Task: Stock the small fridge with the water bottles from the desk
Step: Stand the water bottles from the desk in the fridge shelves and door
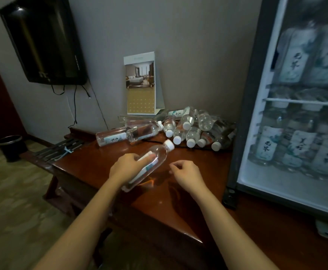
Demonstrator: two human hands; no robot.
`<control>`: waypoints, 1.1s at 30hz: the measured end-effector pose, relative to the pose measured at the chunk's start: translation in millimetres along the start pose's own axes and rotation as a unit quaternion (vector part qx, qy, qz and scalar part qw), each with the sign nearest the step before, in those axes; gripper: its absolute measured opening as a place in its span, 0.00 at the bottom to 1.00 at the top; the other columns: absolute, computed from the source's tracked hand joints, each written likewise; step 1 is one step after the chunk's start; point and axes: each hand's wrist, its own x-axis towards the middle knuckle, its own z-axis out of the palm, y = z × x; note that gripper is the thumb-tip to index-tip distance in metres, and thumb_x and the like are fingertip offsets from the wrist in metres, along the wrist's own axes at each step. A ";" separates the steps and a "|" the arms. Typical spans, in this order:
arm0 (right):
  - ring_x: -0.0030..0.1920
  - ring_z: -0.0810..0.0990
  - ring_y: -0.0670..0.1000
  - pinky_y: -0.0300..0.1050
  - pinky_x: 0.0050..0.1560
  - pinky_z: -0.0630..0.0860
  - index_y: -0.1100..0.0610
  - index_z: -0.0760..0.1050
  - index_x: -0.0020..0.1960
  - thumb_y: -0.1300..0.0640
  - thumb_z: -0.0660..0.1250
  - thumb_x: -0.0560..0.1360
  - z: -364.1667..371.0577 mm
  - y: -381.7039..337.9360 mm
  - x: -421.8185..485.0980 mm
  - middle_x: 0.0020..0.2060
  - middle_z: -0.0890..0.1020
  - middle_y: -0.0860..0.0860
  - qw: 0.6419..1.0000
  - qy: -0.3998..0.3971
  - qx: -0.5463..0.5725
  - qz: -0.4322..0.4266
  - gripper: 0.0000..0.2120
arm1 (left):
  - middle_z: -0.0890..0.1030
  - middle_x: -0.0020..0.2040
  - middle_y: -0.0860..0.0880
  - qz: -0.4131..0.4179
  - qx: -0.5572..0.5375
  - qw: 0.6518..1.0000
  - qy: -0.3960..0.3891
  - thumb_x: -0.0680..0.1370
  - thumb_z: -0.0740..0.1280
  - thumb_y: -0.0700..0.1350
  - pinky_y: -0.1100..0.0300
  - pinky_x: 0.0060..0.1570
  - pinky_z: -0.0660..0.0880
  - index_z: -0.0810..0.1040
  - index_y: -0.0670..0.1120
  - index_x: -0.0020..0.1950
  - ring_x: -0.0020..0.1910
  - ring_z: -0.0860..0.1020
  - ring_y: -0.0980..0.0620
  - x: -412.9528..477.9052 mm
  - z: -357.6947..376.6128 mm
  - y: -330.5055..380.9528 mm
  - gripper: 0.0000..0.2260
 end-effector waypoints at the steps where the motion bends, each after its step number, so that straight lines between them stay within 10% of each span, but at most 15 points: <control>1: 0.58 0.78 0.51 0.41 0.56 0.72 0.55 0.78 0.60 0.52 0.63 0.77 -6.9 1.1 -5.7 0.55 0.81 0.51 1.000 -0.005 0.006 0.001 0.14 | 0.83 0.38 0.49 -0.012 -0.142 0.990 -0.017 0.66 0.57 0.75 0.55 0.35 0.77 0.80 0.47 0.42 0.35 0.80 0.51 -5.8 8.2 9.6 0.32; 4: 0.60 0.75 0.48 0.40 0.59 0.71 0.53 0.70 0.68 0.51 0.63 0.77 -27.3 5.9 -24.8 0.58 0.78 0.49 0.999 -0.012 0.049 -0.004 0.20 | 0.84 0.36 0.46 -0.060 -0.407 0.911 -0.019 0.68 0.61 0.69 0.59 0.31 0.77 0.80 0.45 0.41 0.32 0.82 0.51 -28.7 39.2 40.7 0.27; 9: 0.60 0.76 0.46 0.40 0.58 0.72 0.52 0.70 0.68 0.54 0.65 0.76 -55.8 16.0 -53.3 0.59 0.78 0.47 0.996 -0.013 0.076 -0.041 0.20 | 0.82 0.40 0.45 -0.006 -0.468 0.884 0.005 0.66 0.62 0.69 0.51 0.42 0.78 0.78 0.45 0.46 0.40 0.81 0.46 -55.8 83.3 81.6 0.28; 16: 0.50 0.78 0.38 0.33 0.45 0.76 0.48 0.64 0.69 0.58 0.71 0.72 -81.5 33.2 -79.6 0.51 0.78 0.40 0.990 -0.036 0.129 -0.039 0.29 | 0.81 0.50 0.46 0.026 -0.549 0.831 -0.081 0.67 0.64 0.62 0.64 0.34 0.77 0.71 0.51 0.53 0.42 0.83 0.54 -92.5 108.8 98.6 0.21; 33: 0.57 0.78 0.41 0.37 0.51 0.78 0.45 0.57 0.73 0.64 0.74 0.68 -73.4 48.5 -92.1 0.60 0.76 0.45 0.980 -0.031 0.171 -0.093 0.41 | 0.82 0.52 0.42 0.046 -0.532 0.834 -0.141 0.79 0.58 0.53 0.54 0.48 0.79 0.75 0.45 0.58 0.51 0.81 0.46 -109.2 98.2 93.3 0.15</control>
